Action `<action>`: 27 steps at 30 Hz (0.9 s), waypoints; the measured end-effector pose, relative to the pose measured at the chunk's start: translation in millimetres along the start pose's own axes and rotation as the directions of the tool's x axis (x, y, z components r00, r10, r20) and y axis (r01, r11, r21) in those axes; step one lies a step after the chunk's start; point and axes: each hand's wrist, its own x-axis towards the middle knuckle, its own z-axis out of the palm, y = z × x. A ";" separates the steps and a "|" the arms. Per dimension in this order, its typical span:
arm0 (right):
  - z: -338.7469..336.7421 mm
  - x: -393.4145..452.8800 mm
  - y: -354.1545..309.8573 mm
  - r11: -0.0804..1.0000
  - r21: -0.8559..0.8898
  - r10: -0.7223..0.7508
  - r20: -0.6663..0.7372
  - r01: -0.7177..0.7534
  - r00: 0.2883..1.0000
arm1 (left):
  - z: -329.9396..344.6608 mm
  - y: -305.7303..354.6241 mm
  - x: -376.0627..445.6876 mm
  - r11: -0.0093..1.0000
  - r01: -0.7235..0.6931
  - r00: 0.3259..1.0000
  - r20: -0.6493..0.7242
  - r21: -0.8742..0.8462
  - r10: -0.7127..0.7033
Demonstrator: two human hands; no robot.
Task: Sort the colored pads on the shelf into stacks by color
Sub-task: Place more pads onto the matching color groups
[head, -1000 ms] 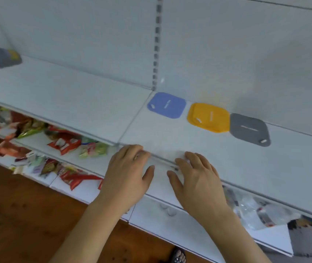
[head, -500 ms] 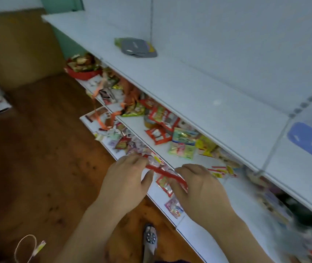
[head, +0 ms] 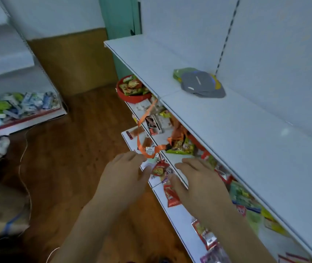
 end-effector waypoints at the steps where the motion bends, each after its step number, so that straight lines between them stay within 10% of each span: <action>1: 3.5 15.0 0.1 1.000 -0.007 -0.002 -0.015 0.002 1.000 | -0.1 -7.0 12.5 1.000 -0.004 1.000 0.001 -0.001 0.004; 13: 41.3 186.4 -6.1 0.986 -0.091 0.134 -0.096 -0.143 0.986 | -22.6 -76.7 210.6 0.962 -0.225 0.974 -0.001 -0.154 0.227; 27: 54.7 282.1 45.7 0.792 -0.085 0.547 -0.342 -0.605 0.764 | -7.6 -33.7 405.8 0.816 -0.512 0.843 0.028 -0.268 0.538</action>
